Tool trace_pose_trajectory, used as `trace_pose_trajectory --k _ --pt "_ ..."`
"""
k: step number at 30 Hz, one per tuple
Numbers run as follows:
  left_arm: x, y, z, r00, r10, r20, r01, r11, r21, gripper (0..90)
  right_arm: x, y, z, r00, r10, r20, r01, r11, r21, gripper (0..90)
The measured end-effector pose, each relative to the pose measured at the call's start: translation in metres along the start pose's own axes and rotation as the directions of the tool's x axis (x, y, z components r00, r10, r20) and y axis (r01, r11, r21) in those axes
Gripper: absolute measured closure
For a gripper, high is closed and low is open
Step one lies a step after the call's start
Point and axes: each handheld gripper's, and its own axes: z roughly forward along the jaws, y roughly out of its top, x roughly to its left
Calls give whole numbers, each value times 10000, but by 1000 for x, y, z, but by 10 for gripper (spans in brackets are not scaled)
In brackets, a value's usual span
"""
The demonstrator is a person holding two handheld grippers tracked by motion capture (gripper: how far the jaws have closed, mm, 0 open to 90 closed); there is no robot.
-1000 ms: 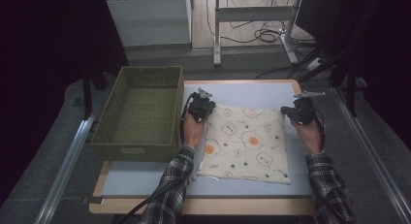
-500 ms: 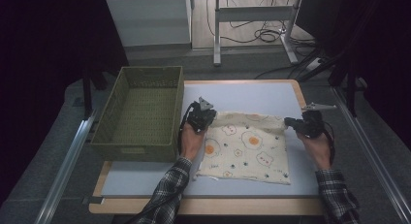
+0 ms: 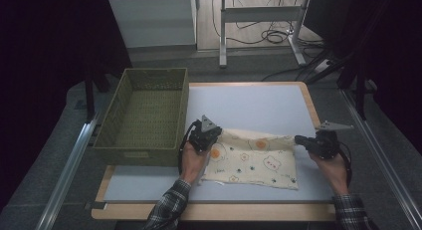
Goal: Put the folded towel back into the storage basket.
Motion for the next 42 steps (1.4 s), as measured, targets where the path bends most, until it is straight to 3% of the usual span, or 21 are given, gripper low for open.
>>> trace_pose_trajectory --k 7,16,24,33,42 --pt "-11 -15 -18 9997 38 253 -33 9999 -160 862 16 -17 -13 9995 -303 -106 304 9995 19 868" --pt "-18 -31 -38 9966 -249 785 283 9987 -417 859 45 -33 -28 9944 -1032 -208 1035 9946 112 867" --pt "-23 -39 -61 9947 -305 979 374 9968 -701 858 59 -44 -45 9931 -1148 -224 1152 9932 153 866" --pt "-38 -49 -74 9943 224 1041 -181 9989 -421 855 75 -59 -50 9902 -1332 -430 1350 9900 413 865" --pt "-47 -66 -80 9905 319 1339 -330 9994 65 844 74 -74 -48 9918 -1186 -481 1219 9900 712 857"
